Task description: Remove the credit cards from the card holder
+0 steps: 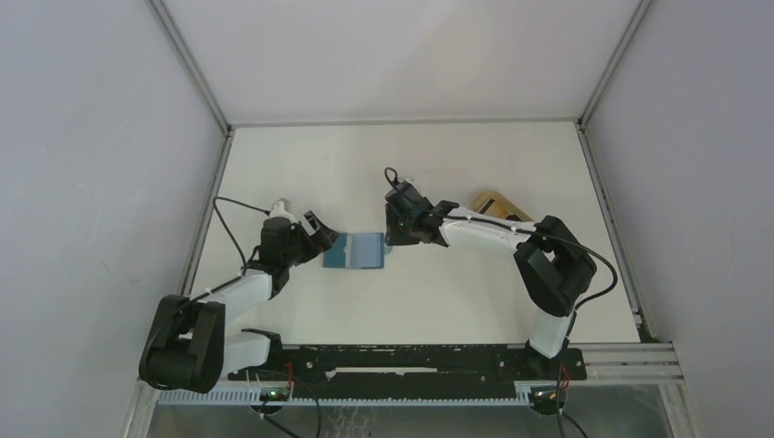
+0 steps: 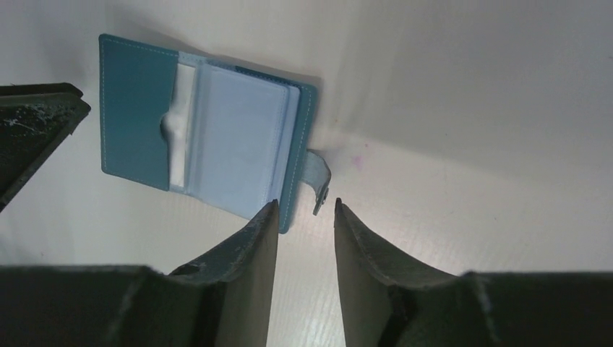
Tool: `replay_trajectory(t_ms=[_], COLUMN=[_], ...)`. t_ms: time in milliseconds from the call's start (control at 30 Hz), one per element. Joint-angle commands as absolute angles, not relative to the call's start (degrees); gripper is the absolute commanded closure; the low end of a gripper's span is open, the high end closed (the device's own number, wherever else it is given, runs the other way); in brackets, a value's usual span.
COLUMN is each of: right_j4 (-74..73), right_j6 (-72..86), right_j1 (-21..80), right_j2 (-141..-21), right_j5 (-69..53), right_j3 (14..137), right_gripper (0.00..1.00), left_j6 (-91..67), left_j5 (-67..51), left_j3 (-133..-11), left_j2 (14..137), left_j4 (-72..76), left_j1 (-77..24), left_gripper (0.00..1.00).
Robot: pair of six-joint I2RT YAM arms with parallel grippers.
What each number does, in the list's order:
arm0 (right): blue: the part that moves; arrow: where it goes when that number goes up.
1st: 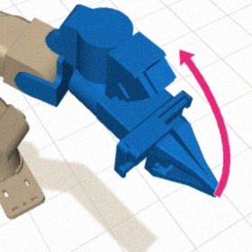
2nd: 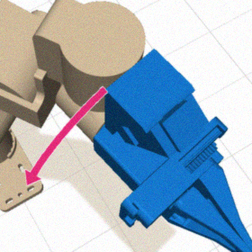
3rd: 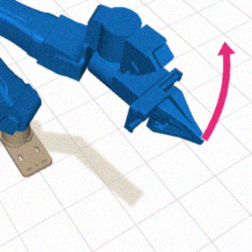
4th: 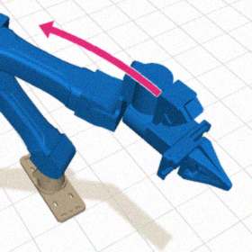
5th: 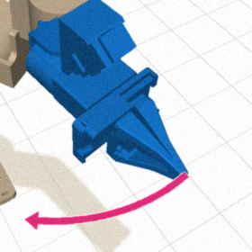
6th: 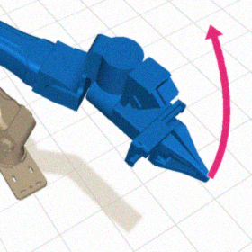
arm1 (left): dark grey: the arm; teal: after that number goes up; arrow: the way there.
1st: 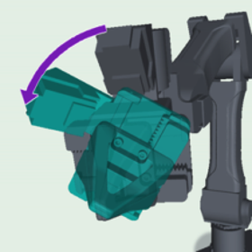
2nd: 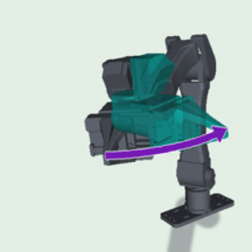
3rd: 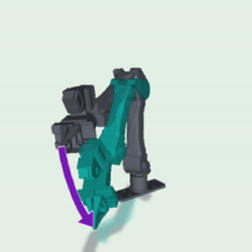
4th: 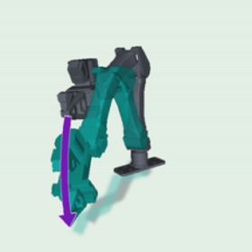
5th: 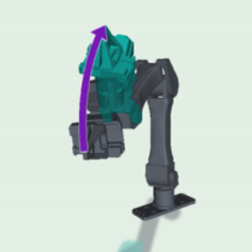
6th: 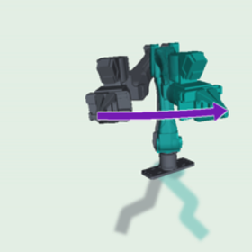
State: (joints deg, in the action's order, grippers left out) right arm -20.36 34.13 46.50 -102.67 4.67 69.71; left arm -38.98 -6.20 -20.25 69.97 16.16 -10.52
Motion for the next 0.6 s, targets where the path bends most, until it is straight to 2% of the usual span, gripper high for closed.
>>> replay_trajectory(t_ms=[0, 567], right_j4=[-19.3, -18.57], right_j6=[34.09, 34.01], right_j1=[45.94, 44.41], right_j2=[-103.74, -106.04], right_j5=[5.19, 3.89], right_j3=[71.56, 72.69], right_gripper=[0.6, 0.73], left_j6=[-37.3, -36.56], left_j5=[-5.52, -5.93], left_j3=[-19.47, -21.17], left_j2=[69.52, 71.62], left_j4=[17.37, 17.47], left_j1=[-10.2, -10.2], left_gripper=[0.07, 0.07])
